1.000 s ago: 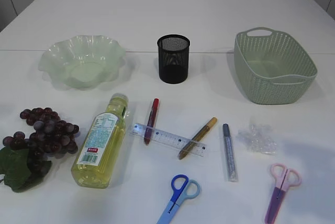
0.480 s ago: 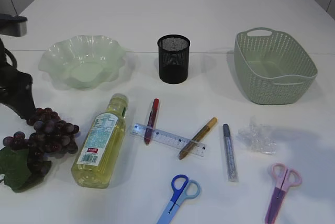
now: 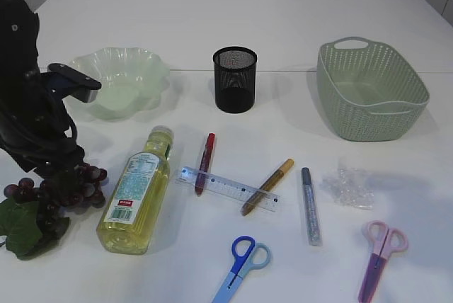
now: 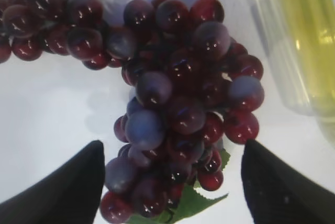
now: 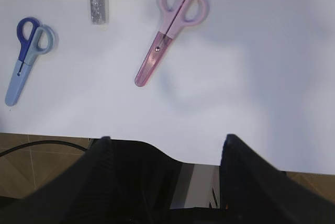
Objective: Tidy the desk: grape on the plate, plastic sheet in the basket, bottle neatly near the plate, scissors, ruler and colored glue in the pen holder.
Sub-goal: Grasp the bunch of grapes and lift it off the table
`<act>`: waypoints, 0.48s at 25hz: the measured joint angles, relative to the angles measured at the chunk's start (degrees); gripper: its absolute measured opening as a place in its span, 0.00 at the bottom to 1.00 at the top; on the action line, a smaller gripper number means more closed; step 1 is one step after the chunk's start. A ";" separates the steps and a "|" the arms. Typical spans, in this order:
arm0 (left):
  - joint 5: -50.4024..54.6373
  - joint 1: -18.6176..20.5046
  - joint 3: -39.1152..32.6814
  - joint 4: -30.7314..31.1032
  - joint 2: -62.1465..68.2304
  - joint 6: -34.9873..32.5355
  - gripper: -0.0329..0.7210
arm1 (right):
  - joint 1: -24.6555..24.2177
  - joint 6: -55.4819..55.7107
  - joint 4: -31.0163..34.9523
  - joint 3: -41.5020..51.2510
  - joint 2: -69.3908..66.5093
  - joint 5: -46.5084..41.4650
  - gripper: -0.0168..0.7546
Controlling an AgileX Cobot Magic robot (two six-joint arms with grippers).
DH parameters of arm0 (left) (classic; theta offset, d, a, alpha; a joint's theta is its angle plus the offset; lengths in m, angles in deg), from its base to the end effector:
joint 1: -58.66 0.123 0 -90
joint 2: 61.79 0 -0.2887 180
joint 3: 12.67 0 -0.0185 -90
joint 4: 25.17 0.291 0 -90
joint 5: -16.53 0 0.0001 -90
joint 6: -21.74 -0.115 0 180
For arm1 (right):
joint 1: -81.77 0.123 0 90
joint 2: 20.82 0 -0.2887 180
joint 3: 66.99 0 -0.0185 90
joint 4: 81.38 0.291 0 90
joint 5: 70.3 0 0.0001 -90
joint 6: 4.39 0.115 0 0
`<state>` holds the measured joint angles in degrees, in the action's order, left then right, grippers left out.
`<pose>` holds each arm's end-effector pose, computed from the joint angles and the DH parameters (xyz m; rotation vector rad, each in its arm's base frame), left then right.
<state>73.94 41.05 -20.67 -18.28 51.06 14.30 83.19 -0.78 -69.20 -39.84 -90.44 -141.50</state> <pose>0.3611 -0.1024 0.1414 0.7673 3.0020 0.1538 0.2141 0.0283 0.2676 0.1253 2.9221 0.3191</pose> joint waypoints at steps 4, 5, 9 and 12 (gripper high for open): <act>-0.19 0.00 0.11 1.01 1.72 0.00 0.83 | 0.00 -0.12 0.00 0.00 0.00 0.00 0.67; -0.24 0.00 0.11 1.27 2.26 0.00 0.83 | 0.00 -0.12 0.00 0.00 0.00 0.00 0.67; -0.79 0.00 0.11 1.39 3.98 -0.09 0.83 | 0.00 -0.12 0.00 0.00 0.00 0.00 0.67; -1.55 0.00 0.11 1.51 5.17 -0.09 0.83 | 0.00 -0.12 0.00 0.00 0.00 0.00 0.67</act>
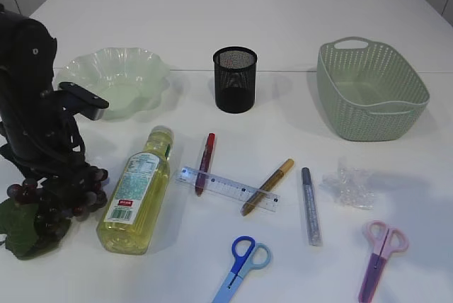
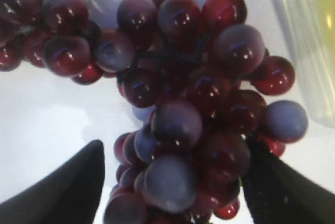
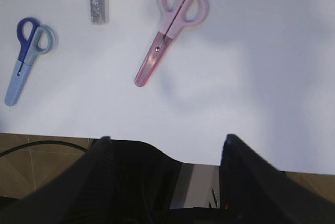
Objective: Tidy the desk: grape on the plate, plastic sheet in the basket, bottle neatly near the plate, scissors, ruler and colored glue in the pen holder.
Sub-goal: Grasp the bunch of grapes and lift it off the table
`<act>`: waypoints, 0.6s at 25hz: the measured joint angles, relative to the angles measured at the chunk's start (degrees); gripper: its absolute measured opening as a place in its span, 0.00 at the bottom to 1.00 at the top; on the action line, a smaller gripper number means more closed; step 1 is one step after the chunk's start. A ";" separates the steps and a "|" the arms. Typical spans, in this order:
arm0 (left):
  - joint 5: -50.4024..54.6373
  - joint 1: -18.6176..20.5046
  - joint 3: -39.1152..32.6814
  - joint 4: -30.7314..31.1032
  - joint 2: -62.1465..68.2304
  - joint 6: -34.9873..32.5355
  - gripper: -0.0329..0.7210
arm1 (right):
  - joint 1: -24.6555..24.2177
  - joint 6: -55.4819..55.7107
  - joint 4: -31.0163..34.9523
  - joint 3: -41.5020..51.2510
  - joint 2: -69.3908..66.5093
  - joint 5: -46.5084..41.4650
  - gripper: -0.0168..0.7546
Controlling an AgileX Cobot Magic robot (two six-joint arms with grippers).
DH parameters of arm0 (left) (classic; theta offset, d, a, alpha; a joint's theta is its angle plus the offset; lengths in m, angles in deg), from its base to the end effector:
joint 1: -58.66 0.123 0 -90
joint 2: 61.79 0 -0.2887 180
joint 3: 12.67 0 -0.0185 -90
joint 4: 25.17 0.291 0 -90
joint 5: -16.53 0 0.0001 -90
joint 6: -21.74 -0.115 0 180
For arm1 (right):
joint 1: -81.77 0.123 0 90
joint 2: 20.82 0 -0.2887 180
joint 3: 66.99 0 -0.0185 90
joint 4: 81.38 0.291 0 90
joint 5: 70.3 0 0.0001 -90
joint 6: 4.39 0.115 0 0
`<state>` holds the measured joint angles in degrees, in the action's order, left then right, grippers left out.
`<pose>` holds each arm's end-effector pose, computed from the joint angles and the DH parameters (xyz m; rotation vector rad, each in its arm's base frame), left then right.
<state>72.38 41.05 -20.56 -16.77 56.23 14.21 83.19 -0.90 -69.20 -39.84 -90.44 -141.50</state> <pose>0.3656 -0.1014 0.1081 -0.8056 -3.0098 -0.1907 0.2141 0.0283 0.2676 0.1222 2.9220 0.3188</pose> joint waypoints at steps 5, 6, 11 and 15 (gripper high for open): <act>-0.98 0.00 0.11 0.12 2.66 0.00 0.83 | 0.00 0.00 -0.10 0.00 0.00 0.00 0.67; -1.04 0.00 0.11 0.12 3.17 0.00 0.83 | 0.00 0.00 -0.10 0.00 0.00 0.00 0.67; -2.03 0.00 0.11 0.12 4.26 0.00 0.81 | 0.00 0.00 -0.96 0.00 0.00 0.00 0.67; -2.74 0.00 0.11 -0.66 5.01 0.00 0.78 | 0.00 0.00 -1.45 0.00 0.00 0.00 0.67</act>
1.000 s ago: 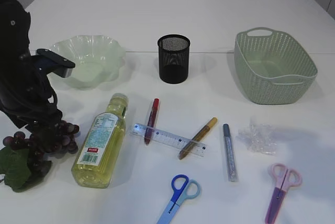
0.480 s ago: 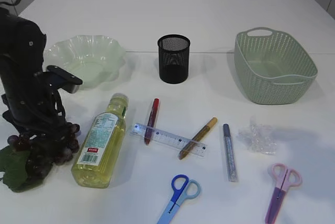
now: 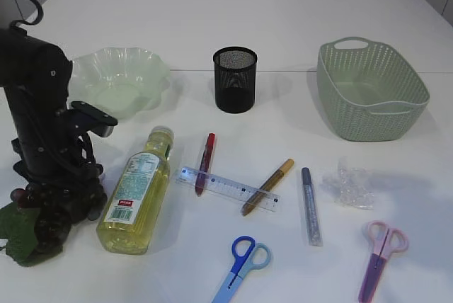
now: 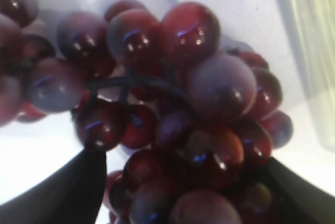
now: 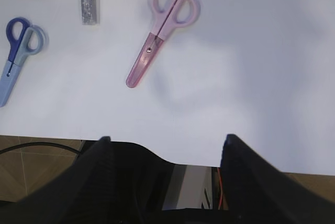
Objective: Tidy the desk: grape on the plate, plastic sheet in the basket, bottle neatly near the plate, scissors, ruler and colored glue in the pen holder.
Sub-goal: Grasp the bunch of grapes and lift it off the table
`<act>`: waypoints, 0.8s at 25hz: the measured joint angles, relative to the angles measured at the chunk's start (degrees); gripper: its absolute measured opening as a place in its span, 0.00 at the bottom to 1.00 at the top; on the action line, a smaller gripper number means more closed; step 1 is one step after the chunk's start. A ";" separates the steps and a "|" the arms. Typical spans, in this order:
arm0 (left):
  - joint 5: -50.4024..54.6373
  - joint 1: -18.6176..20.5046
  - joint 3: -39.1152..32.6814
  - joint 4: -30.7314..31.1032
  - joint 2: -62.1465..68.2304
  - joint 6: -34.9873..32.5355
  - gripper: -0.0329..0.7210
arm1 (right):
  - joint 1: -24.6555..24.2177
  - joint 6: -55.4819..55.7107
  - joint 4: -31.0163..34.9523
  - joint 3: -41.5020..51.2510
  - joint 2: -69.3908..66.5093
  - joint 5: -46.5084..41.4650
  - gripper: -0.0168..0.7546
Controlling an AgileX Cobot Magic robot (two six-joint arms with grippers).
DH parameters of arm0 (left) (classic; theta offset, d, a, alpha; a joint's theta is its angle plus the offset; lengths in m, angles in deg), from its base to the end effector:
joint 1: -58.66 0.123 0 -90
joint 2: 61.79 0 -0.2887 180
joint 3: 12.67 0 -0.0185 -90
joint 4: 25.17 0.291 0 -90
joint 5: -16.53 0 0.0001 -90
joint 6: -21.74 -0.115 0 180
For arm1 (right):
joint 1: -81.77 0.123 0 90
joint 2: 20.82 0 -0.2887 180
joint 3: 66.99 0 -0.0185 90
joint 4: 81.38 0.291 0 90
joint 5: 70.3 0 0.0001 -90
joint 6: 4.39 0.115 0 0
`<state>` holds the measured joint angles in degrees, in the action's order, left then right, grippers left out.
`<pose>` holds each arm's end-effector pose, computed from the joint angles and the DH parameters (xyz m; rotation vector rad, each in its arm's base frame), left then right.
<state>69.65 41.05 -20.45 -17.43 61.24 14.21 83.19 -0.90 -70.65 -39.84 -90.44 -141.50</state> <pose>0.3681 -0.1038 0.0748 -0.7967 -2.9730 -0.1708 0.2141 0.0256 0.2671 0.1140 2.9248 0.2825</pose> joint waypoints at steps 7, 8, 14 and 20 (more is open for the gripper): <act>0.00 -0.09 0.00 -0.74 1.70 0.00 0.51 | 0.00 -0.08 -0.04 0.00 0.00 0.00 0.67; 0.00 -0.09 0.00 -0.74 1.70 0.00 0.46 | 0.00 -0.08 -0.04 0.00 0.00 0.00 0.67; 1.63 -0.09 0.00 -0.83 1.70 1.07 0.29 | 0.00 -0.08 -0.13 0.00 -0.09 0.00 0.67; 3.60 -0.09 2.09 -4.36 -0.78 2.53 0.27 | 0.00 -0.08 -1.12 0.00 -0.09 0.37 0.67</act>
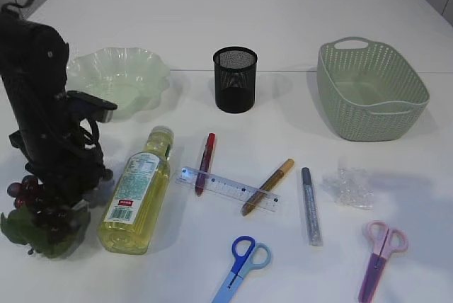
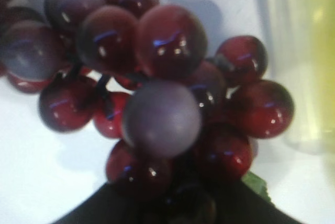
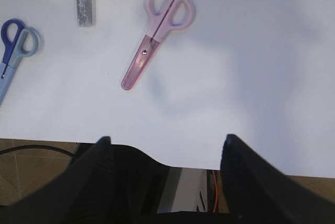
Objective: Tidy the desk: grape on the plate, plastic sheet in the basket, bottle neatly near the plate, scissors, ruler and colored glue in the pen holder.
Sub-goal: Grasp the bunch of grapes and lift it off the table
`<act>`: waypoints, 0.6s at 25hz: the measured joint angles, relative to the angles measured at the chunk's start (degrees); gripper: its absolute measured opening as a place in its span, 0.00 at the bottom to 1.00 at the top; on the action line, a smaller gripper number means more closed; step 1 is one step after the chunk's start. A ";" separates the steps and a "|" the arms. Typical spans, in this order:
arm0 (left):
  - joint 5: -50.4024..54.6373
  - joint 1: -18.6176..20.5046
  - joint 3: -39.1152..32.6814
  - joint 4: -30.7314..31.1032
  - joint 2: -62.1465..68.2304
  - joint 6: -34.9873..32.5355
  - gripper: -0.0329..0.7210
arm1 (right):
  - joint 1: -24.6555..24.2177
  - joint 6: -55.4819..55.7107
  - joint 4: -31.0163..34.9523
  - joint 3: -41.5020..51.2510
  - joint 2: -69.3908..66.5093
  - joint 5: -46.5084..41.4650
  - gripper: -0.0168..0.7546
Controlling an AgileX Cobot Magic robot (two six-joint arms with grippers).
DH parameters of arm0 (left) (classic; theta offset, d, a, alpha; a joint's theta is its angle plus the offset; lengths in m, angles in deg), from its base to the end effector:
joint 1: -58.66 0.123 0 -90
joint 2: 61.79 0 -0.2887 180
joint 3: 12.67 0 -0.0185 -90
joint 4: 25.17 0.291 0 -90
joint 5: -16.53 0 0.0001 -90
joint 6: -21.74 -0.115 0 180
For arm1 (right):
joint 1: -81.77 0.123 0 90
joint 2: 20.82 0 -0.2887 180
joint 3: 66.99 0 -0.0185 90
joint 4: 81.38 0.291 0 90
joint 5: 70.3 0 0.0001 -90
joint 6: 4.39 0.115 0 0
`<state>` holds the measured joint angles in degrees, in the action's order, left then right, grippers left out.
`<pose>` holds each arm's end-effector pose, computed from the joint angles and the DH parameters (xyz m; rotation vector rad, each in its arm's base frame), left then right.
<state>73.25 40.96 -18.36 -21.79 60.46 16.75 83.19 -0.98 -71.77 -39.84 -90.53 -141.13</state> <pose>0.3691 -0.1118 0.0884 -0.6545 -2.9942 -0.0869 0.2151 0.0235 0.2665 0.1064 2.9217 0.2539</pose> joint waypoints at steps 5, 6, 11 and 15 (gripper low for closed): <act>1.65 0.00 1.11 -2.66 -4.12 1.32 0.26 | 0.00 -0.04 -1.54 0.00 0.00 0.23 0.67; 2.32 0.00 1.15 -2.92 -4.80 1.58 0.26 | 0.00 -0.04 -1.65 0.00 0.00 0.26 0.67; 4.83 0.00 1.25 -3.39 -8.56 3.47 0.25 | 0.00 -0.04 -1.65 0.00 0.00 0.46 0.67; 6.26 0.62 1.25 -3.39 -11.96 4.21 0.25 | 0.00 -0.04 -1.74 0.00 0.00 0.38 0.67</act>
<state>79.51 41.58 -17.11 -25.17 48.50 20.95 83.19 -1.02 -73.50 -39.84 -90.53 -140.74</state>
